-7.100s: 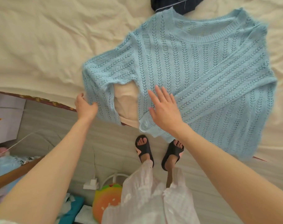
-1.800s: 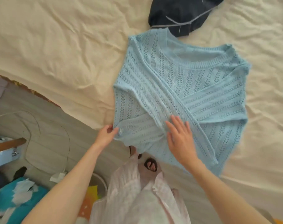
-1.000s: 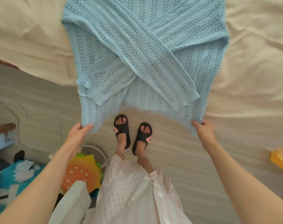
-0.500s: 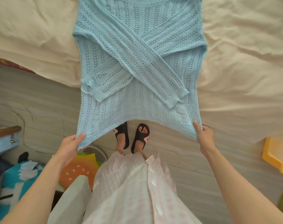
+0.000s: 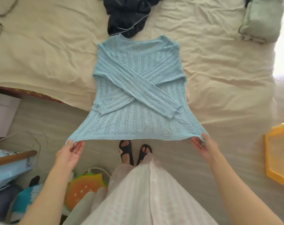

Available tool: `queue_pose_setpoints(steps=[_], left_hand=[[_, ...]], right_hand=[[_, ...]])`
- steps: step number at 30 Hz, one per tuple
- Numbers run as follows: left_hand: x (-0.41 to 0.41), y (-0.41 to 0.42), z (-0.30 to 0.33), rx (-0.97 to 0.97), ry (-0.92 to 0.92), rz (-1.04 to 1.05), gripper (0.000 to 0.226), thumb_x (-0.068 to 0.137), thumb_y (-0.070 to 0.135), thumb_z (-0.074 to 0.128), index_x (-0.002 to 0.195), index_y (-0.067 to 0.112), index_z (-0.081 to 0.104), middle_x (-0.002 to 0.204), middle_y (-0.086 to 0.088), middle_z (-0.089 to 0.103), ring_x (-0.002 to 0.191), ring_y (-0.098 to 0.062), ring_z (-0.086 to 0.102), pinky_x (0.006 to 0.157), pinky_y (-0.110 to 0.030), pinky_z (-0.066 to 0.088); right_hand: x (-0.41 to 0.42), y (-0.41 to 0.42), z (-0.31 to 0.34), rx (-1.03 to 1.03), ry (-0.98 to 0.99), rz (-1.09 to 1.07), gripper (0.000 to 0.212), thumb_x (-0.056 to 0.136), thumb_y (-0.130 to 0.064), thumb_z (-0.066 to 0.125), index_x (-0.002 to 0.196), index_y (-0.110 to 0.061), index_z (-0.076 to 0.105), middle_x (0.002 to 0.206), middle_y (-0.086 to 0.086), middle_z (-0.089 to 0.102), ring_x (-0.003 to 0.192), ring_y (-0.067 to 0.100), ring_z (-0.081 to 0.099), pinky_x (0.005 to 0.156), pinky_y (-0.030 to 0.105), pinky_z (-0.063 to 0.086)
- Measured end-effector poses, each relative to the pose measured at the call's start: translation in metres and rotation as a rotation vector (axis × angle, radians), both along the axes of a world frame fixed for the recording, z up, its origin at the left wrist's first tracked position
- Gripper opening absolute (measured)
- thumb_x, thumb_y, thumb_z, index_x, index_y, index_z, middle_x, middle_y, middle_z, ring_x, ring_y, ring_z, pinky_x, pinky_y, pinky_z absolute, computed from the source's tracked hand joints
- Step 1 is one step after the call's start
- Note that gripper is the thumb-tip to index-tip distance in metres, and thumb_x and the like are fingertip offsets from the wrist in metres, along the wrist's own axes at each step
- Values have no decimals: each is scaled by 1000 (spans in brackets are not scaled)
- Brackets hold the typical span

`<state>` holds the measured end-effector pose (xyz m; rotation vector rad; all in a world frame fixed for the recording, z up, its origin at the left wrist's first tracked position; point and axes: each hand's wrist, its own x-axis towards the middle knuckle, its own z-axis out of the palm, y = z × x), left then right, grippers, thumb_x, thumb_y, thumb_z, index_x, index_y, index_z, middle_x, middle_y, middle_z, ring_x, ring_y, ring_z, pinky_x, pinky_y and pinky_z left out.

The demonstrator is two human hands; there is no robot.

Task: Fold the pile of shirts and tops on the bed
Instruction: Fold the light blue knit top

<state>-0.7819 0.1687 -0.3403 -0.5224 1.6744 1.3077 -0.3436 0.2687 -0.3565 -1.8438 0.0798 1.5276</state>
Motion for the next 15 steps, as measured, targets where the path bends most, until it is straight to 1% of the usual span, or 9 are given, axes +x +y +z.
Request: queue_pose_setpoints(steps=[1,3,5,7,10,11,12,14,15], left_hand=[[-3,5,5,16,4,18,17,100,10,41,86,4,49,73,-5,48,78,-18,61,102,-35,43],[-8,18,17,52,5,66,20,100,10,40,83,4,48,71,-5,52,80,-18,61,101,-33,43],[-9,33,27,95,2,100,23,100,10,39,80,5,47,55,-4,59,81,-18,61,99,-31,44],[-11,50,36,133,2,111,23,101,10,39,80,5,48,44,0,56,79,-17,61,99,-31,45],[-21,83,43,177,-1,133,22,101,10,38,81,5,49,46,-1,53,75,-17,62,100,-31,44],[-25,98,44,188,-4,141,23,101,10,38,81,6,48,50,-2,52,81,-19,63,101,-31,43],[-30,113,43,201,-11,150,23,101,10,37,81,6,48,55,-3,52,91,-22,64,102,-30,42],[-39,148,41,228,-22,161,24,101,10,36,80,6,47,64,-4,54,114,-24,57,102,-28,41],[-45,168,38,242,-29,162,25,101,11,36,79,6,47,65,-5,55,120,-24,53,101,-27,41]], right_hand=[[1,6,6,13,39,-60,16,100,-10,43,87,-8,53,66,9,65,47,13,66,56,29,57],[3,16,15,34,103,-150,16,99,-10,44,85,-10,52,56,6,61,46,13,64,56,31,57],[3,28,23,57,132,-183,18,98,-12,46,81,-12,51,45,2,58,54,15,65,54,30,57],[1,42,31,83,138,-184,20,98,-13,46,79,-11,51,43,0,57,60,15,64,55,29,56],[-8,74,37,120,162,-217,21,98,-12,45,77,-10,50,43,0,56,47,12,64,51,29,57],[-11,87,37,131,165,-230,21,98,-12,45,77,-11,49,42,0,56,47,12,64,49,29,57],[-15,102,37,142,167,-237,22,98,-12,45,76,-12,48,42,0,55,50,13,63,47,29,56],[-22,137,36,166,167,-241,25,98,-14,43,74,-12,46,41,-1,54,53,11,61,48,27,56],[-27,157,36,178,166,-247,26,99,-15,43,74,-12,46,40,-1,53,51,11,60,49,27,56]])
